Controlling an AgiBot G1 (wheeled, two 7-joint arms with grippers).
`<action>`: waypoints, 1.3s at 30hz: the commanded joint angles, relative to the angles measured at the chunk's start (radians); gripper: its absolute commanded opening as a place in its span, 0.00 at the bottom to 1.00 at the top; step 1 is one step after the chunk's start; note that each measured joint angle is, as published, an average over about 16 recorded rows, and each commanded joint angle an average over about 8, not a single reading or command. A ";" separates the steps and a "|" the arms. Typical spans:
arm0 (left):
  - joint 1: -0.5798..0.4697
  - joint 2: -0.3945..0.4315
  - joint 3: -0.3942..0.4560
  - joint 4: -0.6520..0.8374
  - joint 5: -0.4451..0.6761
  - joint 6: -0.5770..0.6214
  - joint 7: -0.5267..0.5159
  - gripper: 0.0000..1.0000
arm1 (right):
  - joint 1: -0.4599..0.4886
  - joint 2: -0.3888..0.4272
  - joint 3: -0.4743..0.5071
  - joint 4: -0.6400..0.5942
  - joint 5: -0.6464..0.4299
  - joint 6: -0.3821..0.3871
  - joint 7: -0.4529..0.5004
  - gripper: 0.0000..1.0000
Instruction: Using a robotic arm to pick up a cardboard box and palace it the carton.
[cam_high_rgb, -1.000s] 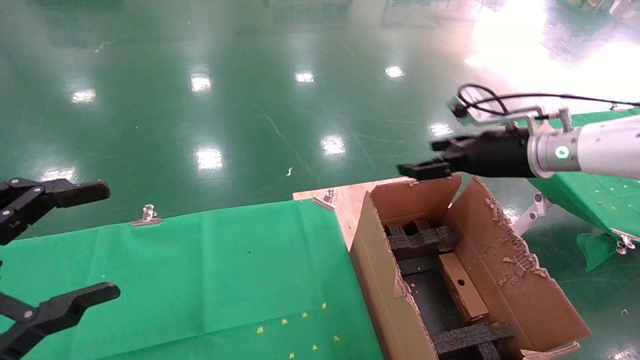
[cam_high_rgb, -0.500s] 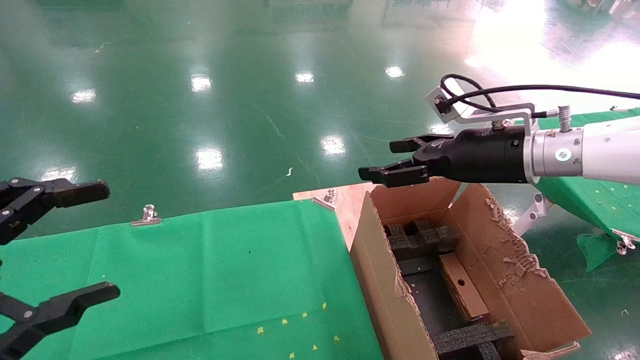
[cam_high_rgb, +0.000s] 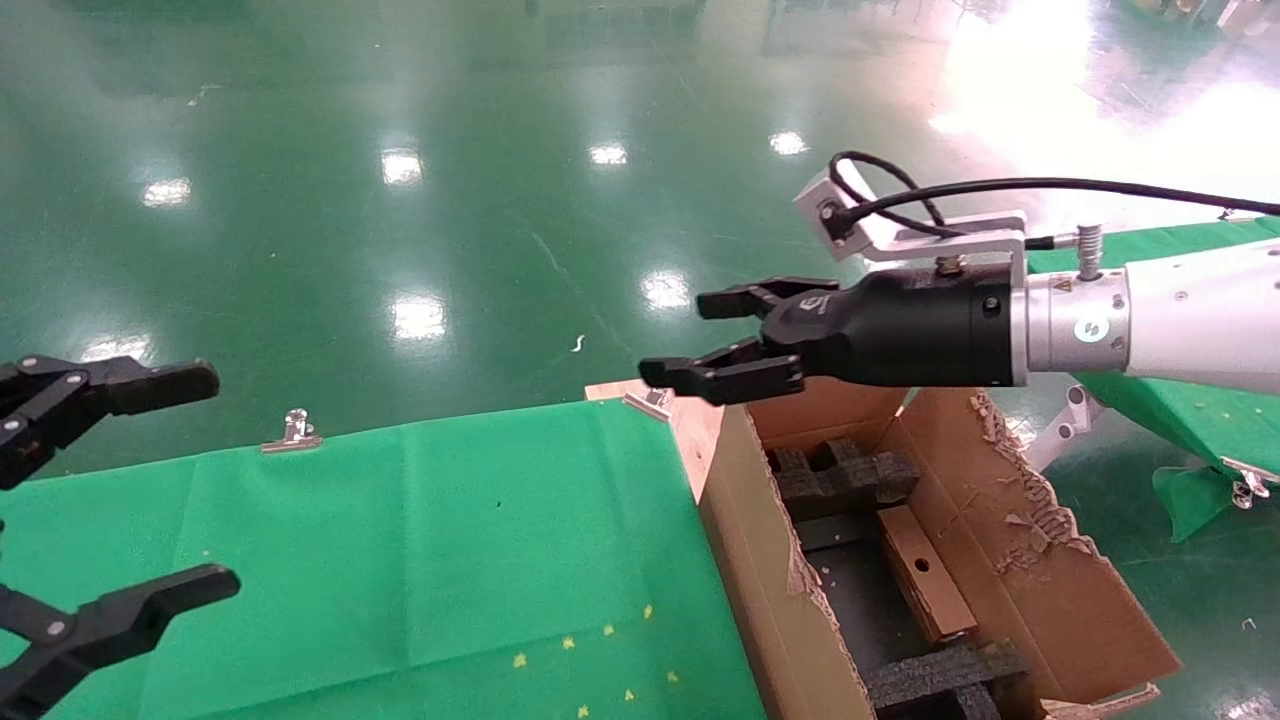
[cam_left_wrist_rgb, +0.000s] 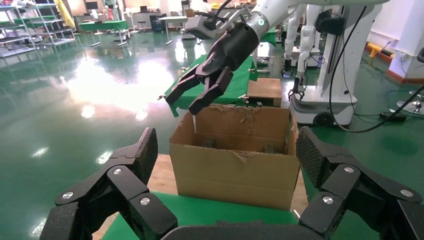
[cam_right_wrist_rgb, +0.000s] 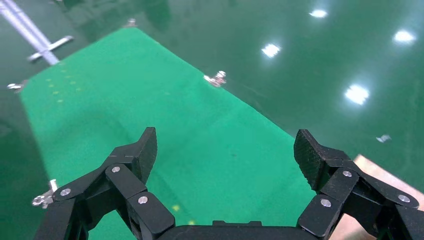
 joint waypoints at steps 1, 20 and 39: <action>0.000 0.000 0.000 0.000 0.000 0.000 0.000 1.00 | -0.029 -0.005 0.045 0.009 -0.003 -0.019 -0.009 1.00; 0.000 0.000 0.000 0.000 0.000 0.000 0.000 1.00 | -0.308 -0.050 0.479 0.099 -0.031 -0.205 -0.097 1.00; 0.000 0.000 0.000 0.000 0.000 0.000 0.000 1.00 | -0.586 -0.094 0.914 0.189 -0.059 -0.391 -0.185 1.00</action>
